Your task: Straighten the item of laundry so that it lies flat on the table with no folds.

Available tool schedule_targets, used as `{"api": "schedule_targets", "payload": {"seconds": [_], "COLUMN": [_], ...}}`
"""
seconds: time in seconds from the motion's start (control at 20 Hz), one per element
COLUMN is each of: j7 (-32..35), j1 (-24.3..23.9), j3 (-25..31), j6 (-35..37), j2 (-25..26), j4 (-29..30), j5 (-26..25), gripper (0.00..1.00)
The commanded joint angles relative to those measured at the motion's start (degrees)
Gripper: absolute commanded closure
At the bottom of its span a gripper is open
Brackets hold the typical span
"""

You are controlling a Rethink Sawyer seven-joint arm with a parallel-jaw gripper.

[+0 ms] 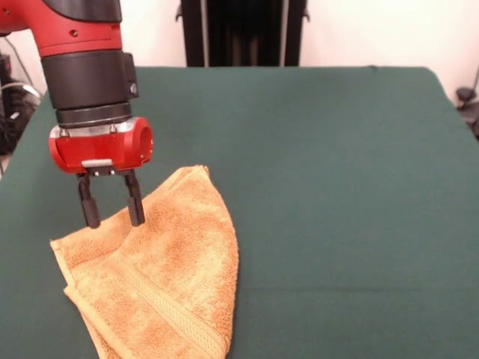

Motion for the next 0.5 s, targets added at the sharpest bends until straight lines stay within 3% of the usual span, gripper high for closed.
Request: {"api": "schedule_targets", "payload": {"seconds": [0.05, 0.3, 0.5], "j7": [-9.9, -7.8, -2.3], "j1": [3.0, -1.8, -0.8], "j3": [-3.1, 0.3, -1.3], "j6": [34.6, 27.4, 23.8], "j2": [1.8, 4.2, 4.3], "j4": [-9.3, -5.8, -5.7], "j5": [-1.6, -2.0, -4.1], "gripper": [0.00, 0.00, 0.00]}}
